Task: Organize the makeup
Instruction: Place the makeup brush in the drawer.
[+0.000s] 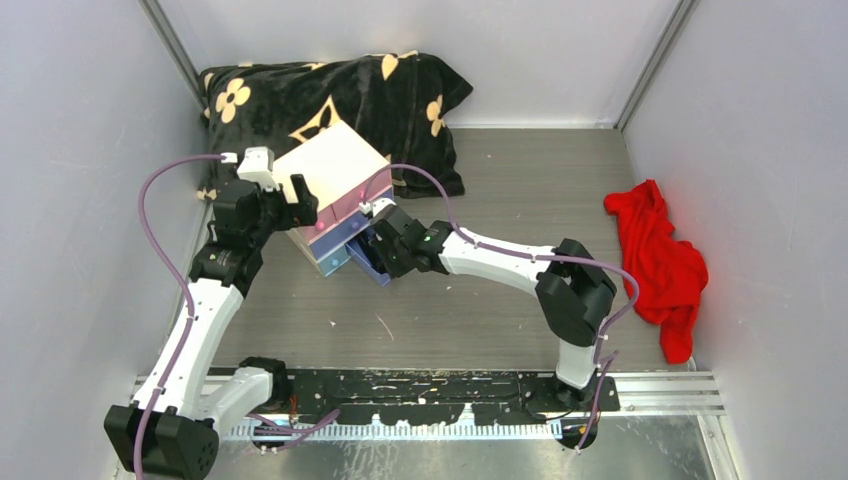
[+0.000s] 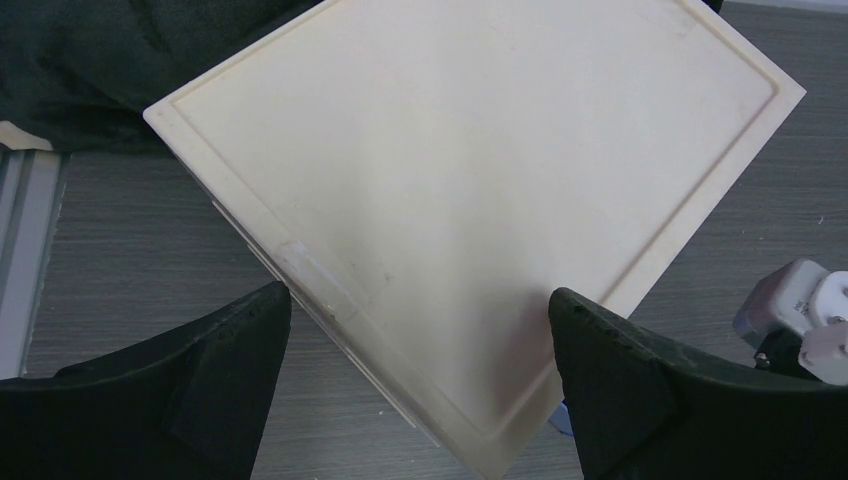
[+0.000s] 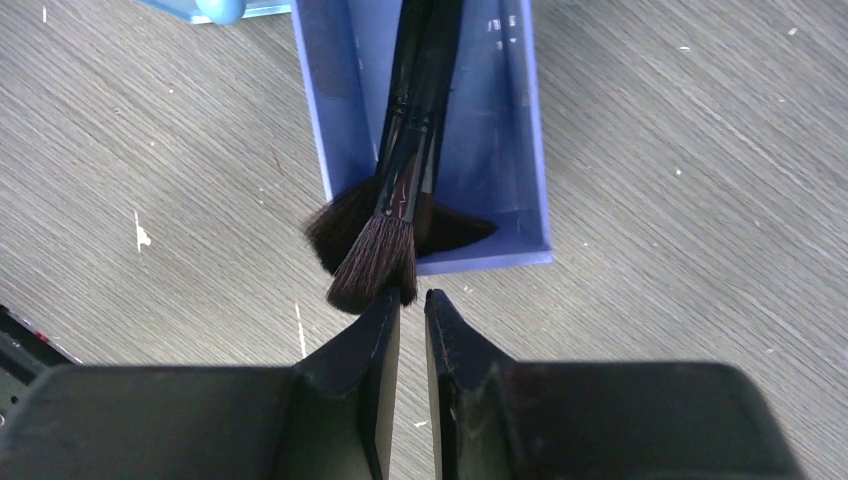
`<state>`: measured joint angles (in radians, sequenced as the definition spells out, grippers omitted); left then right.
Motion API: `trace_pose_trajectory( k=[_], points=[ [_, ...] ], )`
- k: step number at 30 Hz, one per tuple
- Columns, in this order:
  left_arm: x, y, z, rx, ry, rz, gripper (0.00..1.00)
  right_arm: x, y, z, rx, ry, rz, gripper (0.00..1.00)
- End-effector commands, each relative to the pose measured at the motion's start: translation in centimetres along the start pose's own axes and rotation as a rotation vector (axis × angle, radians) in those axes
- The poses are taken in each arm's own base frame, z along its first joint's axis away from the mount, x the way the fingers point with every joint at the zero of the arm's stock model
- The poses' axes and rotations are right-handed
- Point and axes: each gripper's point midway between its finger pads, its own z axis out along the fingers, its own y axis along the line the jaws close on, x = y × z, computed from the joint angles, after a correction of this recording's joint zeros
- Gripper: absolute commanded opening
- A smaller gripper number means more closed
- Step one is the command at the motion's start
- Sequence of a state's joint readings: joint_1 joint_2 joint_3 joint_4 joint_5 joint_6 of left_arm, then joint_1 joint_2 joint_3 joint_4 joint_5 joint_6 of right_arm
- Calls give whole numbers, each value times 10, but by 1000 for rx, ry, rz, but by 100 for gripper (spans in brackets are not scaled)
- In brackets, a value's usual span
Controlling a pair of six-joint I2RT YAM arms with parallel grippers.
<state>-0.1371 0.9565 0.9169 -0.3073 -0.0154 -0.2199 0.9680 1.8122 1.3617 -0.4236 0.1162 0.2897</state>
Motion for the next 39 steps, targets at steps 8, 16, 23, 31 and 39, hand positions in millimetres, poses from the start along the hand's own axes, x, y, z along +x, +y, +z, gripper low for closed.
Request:
trace_pose_trajectory(
  k=[8,16,23,31,39],
  points=[
    [-7,0,0,-2,-28,18,100,-33,26,6,-60,-66,-24,21],
    [-7,1,0,-2,-29,17,100,-43,25,7,-42,-84,-40,21],
    [-4,1,0,-1,-27,18,100,-29,24,21,-39,-41,-44,21],
    [-6,1,-1,-4,-31,17,100,-19,15,19,-11,-38,-50,21],
    [-7,3,-2,-15,-26,21,100,-49,-8,-25,76,-214,-79,31]
  ],
)
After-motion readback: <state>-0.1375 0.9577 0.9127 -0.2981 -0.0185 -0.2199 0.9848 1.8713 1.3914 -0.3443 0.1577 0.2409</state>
